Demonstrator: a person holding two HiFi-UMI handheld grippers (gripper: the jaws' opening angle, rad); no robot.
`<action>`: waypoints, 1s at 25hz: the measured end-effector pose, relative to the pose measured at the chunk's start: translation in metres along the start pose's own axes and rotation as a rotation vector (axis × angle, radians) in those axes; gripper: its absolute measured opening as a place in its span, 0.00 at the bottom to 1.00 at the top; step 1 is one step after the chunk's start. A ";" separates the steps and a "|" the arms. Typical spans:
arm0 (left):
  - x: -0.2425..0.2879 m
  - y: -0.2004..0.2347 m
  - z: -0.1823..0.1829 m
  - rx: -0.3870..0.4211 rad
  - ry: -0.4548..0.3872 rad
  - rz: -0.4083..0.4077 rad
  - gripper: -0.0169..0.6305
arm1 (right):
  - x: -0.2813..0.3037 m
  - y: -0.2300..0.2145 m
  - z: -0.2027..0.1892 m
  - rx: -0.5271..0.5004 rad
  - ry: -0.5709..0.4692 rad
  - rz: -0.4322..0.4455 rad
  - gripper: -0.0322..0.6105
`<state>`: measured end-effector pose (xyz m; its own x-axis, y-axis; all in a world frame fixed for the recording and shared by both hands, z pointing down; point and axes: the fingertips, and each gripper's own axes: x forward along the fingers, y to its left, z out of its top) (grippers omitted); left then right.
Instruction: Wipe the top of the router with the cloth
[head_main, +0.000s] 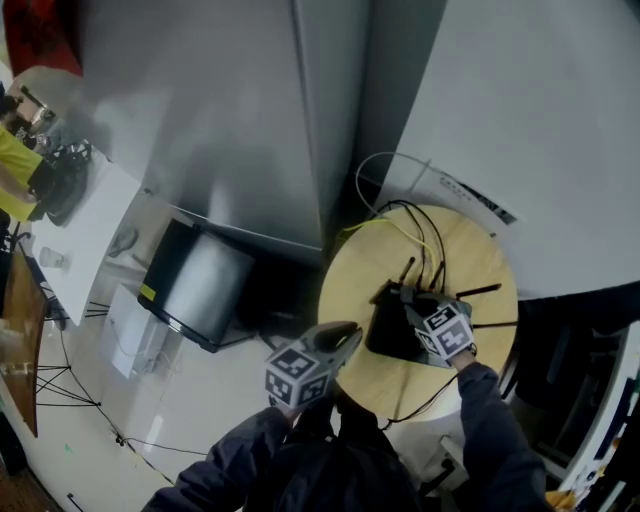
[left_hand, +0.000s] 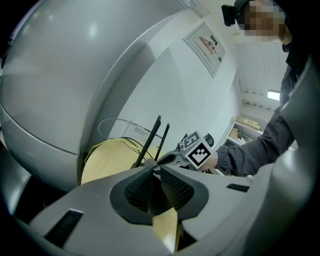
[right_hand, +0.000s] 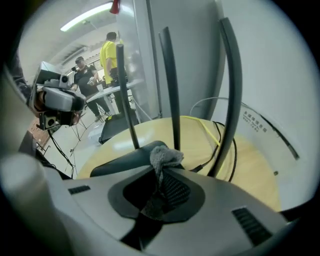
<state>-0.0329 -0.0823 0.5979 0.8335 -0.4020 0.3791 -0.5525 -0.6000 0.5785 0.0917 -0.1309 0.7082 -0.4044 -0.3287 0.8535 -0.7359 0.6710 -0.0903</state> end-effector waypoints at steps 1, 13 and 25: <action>0.000 0.001 -0.001 0.002 0.004 0.001 0.07 | 0.001 -0.002 0.001 0.005 0.000 -0.002 0.15; 0.004 -0.005 -0.001 0.008 0.013 -0.010 0.07 | -0.006 0.037 -0.019 -0.073 0.066 0.058 0.15; 0.007 -0.009 -0.003 0.007 0.020 -0.019 0.07 | -0.017 0.107 -0.050 -0.120 0.073 0.170 0.15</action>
<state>-0.0223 -0.0774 0.5971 0.8438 -0.3764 0.3824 -0.5364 -0.6123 0.5809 0.0467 -0.0200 0.7099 -0.4731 -0.1581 0.8667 -0.5888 0.7885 -0.1776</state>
